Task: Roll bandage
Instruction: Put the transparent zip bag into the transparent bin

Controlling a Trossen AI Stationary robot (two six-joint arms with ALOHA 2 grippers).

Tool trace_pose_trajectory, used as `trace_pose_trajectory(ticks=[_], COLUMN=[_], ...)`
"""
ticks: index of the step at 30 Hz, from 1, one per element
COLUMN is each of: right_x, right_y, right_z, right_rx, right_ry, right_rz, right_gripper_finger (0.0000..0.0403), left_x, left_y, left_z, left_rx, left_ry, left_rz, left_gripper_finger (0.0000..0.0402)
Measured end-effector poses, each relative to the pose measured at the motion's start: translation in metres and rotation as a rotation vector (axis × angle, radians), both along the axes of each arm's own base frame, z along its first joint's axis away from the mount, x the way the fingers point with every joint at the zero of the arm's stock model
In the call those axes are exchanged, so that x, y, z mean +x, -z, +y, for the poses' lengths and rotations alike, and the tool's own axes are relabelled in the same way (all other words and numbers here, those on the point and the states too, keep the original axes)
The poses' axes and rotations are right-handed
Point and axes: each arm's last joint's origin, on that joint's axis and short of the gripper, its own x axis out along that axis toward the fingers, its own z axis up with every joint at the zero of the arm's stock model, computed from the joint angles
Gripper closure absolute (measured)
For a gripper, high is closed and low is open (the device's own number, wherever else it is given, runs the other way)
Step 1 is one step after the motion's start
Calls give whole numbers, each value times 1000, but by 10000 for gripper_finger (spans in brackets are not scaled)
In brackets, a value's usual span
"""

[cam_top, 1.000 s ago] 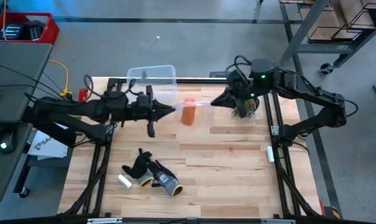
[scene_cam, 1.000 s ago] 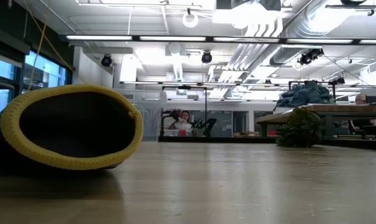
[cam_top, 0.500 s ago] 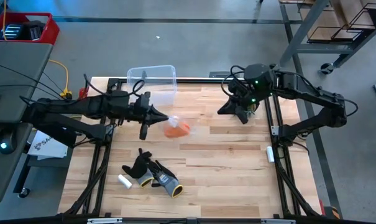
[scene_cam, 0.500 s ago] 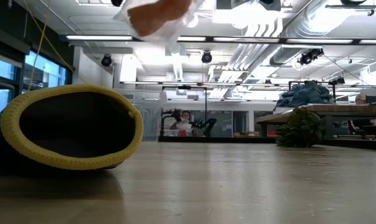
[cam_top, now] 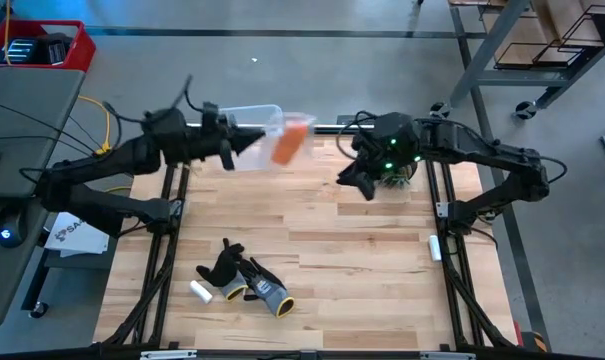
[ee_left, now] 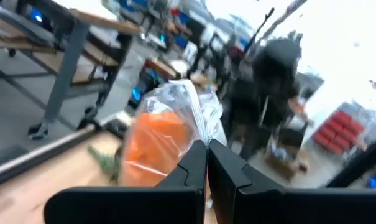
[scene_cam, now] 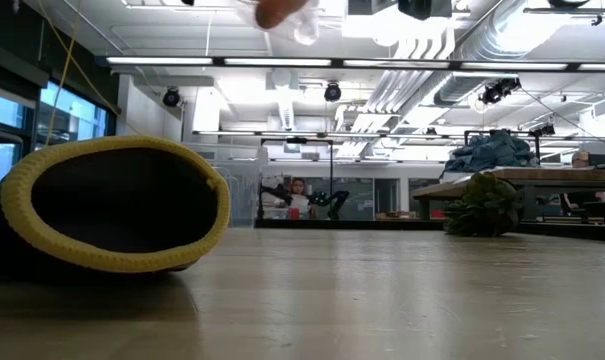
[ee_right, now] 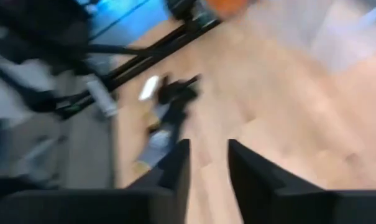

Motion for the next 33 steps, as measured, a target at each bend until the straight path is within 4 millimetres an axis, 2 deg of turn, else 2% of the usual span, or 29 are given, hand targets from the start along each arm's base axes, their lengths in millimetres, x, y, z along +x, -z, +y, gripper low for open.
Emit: trace_pose_trajectory(ticks=[5,8,14,23,29,33], right_x=[27,42,63,73,81,79], right_y=[6,5,7,-19,-9,-8], right_z=[-1,-5,-18,-15,-18,-21], right_rx=[-226,-267,-240,-169,-188,-201], right_ry=[127,178,134,-24,21,30], right_rz=[-52,-137,-255,-570,-531,-511], right_gripper_finger=[228,199,192,192,192,192], left_x=[-11,-16,-24,-29,-27,-30], left_y=[-28,-43,-62,-69,-69,-72], left_z=[4,2,-2,-6,-6,-8], left_rx=[-24,-41,-90,-150,-184,-209], left_ry=[-1,11,100,178,190,248], left_rz=[-93,-145,-207,-209,-215,-239], left_gripper_finger=[401,401,401,401,401,401])
